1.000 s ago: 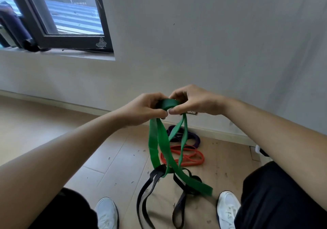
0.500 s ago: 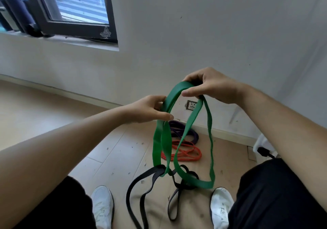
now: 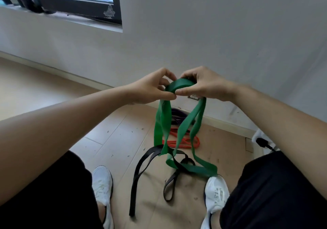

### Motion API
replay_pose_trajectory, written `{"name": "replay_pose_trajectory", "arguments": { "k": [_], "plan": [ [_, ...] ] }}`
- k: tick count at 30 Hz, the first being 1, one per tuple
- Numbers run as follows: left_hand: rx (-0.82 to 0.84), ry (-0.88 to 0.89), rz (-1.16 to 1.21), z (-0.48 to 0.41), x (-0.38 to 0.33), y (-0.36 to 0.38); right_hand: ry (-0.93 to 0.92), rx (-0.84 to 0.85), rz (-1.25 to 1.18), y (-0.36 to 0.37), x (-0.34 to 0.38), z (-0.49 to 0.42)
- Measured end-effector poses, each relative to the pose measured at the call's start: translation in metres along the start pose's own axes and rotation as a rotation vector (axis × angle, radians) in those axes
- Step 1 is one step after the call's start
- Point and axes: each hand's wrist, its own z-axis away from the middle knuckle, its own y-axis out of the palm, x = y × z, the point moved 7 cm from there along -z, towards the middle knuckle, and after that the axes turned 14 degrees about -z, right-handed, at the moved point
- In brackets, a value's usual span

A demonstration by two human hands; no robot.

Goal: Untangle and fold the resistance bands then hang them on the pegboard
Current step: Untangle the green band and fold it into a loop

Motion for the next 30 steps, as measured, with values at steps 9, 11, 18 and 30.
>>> {"name": "replay_pose_trajectory", "arguments": {
  "k": [9, 11, 18, 30],
  "plan": [
    [0.317, -0.074, -0.041, 0.033, 0.053, 0.045, 0.048, 0.247, 0.136, 0.022, -0.012, 0.008],
    [0.410, -0.134, -0.100, 0.040, 0.081, 0.062, 0.077, 0.275, 0.158, 0.026, -0.024, 0.010],
    [0.353, -0.373, -0.137, 0.030, 0.172, 0.117, 0.145, 0.292, 0.158, 0.040, -0.075, 0.025],
    [0.322, -0.382, -0.212, 0.008, 0.251, 0.262, 0.343, 0.420, 0.282, 0.036, -0.151, 0.069]
  ]
}}
